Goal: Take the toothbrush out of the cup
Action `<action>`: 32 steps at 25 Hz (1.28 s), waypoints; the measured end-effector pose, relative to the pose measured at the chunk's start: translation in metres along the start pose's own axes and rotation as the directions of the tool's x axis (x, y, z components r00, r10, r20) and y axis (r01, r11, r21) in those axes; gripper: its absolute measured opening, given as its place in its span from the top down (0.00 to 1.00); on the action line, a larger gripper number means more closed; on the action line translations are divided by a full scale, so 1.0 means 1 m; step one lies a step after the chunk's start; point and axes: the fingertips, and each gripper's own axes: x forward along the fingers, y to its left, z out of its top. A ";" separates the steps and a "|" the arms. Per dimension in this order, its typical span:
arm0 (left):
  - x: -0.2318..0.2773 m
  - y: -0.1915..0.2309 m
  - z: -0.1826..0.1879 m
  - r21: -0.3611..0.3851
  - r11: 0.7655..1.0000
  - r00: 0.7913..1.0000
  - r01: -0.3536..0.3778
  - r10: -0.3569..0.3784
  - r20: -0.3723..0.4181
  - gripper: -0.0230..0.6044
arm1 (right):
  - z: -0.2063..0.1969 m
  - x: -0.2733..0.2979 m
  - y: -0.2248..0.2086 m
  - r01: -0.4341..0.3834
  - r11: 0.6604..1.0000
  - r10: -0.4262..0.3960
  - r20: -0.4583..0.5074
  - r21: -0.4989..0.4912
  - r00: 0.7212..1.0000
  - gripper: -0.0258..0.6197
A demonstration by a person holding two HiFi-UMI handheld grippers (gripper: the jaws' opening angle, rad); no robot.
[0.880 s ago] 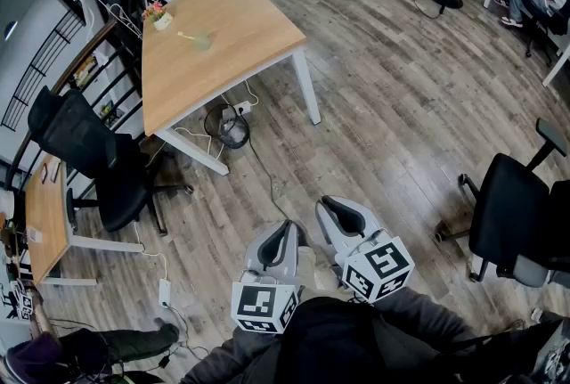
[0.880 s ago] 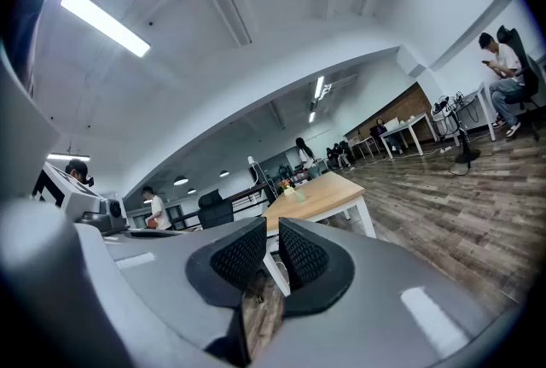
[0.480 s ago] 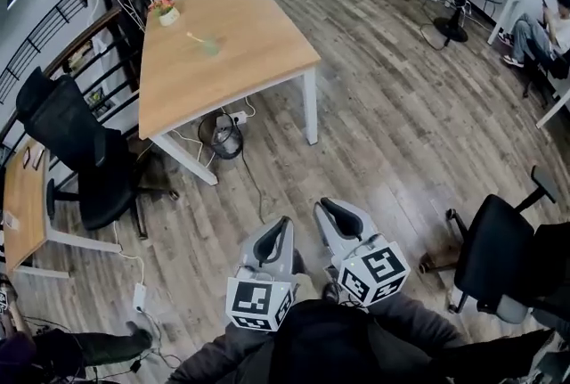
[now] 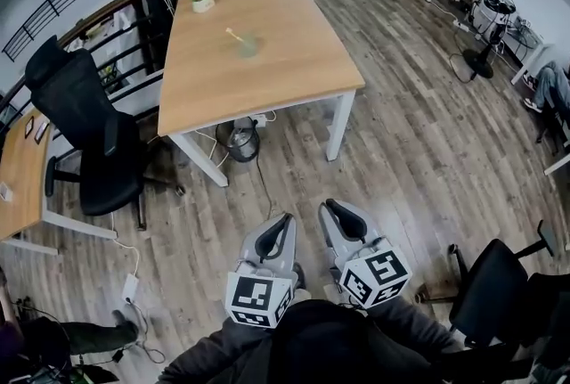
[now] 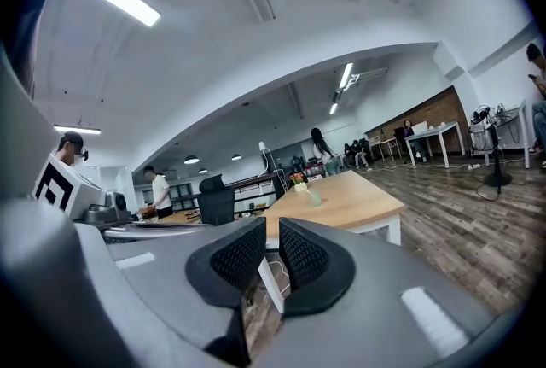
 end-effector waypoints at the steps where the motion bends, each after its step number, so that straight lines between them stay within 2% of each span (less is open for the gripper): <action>1: 0.003 0.009 0.002 -0.005 1.000 1.000 -0.005 0.005 0.006 0.95 | 0.002 0.009 0.002 -0.006 1.000 0.006 -0.003 -0.007 1.000 0.89; 9: 0.016 0.076 0.017 -0.017 1.000 0.999 -0.024 0.025 0.033 0.95 | 0.010 0.075 0.028 -0.037 0.998 0.036 -0.015 -0.051 0.999 0.89; 17: 0.025 0.108 0.016 -0.043 0.997 0.998 -0.059 0.060 0.024 0.95 | 0.012 0.111 0.033 -0.067 0.996 0.065 -0.038 -0.062 0.997 0.89; 26: 0.059 0.142 0.025 -0.029 0.993 0.994 -0.111 0.111 0.007 0.95 | 0.023 0.161 0.013 -0.104 0.994 0.102 -0.032 -0.045 0.994 0.89; 32: 0.096 0.151 0.031 -0.017 0.993 0.993 -0.113 0.112 -0.031 0.95 | 0.031 0.190 -0.013 -0.116 0.993 0.116 -0.038 -0.008 0.993 0.89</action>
